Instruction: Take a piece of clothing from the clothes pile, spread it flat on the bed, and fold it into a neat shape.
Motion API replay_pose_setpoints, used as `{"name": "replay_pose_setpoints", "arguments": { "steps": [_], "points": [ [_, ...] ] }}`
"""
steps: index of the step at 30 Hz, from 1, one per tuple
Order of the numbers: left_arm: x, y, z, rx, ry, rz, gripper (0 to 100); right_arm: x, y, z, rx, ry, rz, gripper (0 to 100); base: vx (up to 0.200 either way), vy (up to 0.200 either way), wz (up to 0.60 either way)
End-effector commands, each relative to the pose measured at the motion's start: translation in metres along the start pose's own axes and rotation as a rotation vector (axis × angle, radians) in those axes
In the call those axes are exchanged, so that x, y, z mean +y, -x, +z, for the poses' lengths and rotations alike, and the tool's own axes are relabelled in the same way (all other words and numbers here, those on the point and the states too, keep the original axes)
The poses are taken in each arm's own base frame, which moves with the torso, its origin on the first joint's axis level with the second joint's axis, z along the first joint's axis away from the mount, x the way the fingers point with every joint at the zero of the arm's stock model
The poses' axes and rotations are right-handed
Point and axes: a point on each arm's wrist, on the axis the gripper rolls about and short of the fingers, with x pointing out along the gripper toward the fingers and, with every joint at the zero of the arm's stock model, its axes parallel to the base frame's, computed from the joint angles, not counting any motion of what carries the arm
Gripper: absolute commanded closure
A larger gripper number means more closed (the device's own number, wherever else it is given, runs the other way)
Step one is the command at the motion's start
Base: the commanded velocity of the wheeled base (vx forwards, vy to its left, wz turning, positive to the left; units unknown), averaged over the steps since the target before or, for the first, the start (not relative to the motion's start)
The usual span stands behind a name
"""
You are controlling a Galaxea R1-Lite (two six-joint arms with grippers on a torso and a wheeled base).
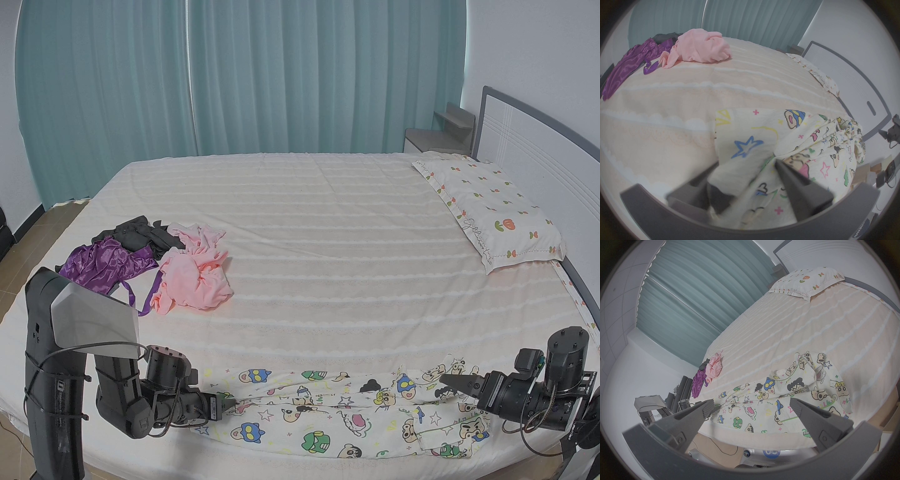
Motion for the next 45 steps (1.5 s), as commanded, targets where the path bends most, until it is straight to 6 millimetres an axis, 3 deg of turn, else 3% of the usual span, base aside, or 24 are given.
{"name": "replay_pose_setpoints", "arguments": {
  "steps": [1, 10, 15, 25, 30, 32, 33, 40, 41, 45],
  "points": [
    [-0.006, -0.005, 0.005, -0.012, -0.024, -0.002, 100, 0.0, 0.0, 0.0, -0.001, 0.0, 0.001, 0, 0.0, 0.0, 0.0],
    [-0.006, 0.006, 0.013, -0.046, -0.018, -0.003, 100, 0.0, 0.0, 0.001, -0.005, -0.003, -0.001, 0, 0.0, 0.0, 0.0],
    [-0.003, 0.029, 0.026, -0.106, -0.003, 0.007, 100, 0.0, 0.0, 0.001, -0.005, -0.003, -0.001, 0, 0.0, 0.0, 0.0],
    [0.023, 0.068, 0.045, -0.161, 0.079, 0.077, 100, 0.0, 0.0, 0.001, -0.006, -0.001, 0.0, 0, 0.0, 0.0, 0.0],
    [0.05, 0.089, 0.054, -0.19, 0.134, 0.122, 100, 0.0, 0.0, 0.0, -0.003, 0.0, -0.001, 0, 0.0, 0.0, 0.0],
    [0.051, 0.09, 0.055, -0.19, 0.137, 0.125, 100, 0.0, 0.0, 0.0, -0.003, 0.0, -0.001, 0, 0.0, 0.0, 0.0],
    [0.069, 0.103, 0.058, -0.207, 0.149, 0.157, 100, 0.0, 0.0, 0.001, -0.004, 0.0, 0.0, 0, 0.0, 0.0, 0.0],
    [0.109, 0.138, 0.075, -0.28, 0.237, 0.222, 100, 0.0, 0.0, 0.001, -0.004, 0.0, 0.0, 0, 0.0, 0.0, 0.0],
    [0.124, 0.152, 0.081, -0.28, 0.286, 0.237, 100, 0.0, 0.0, 0.001, -0.004, 0.0, 0.0, 0, 0.0, 0.0, 0.0],
    [0.15, 0.179, 0.093, -0.295, 0.351, 0.281, 100, 0.0, 0.0, 0.001, -0.005, 0.0, -0.001, 0, 0.0, 0.0, 0.0]
  ]
}}
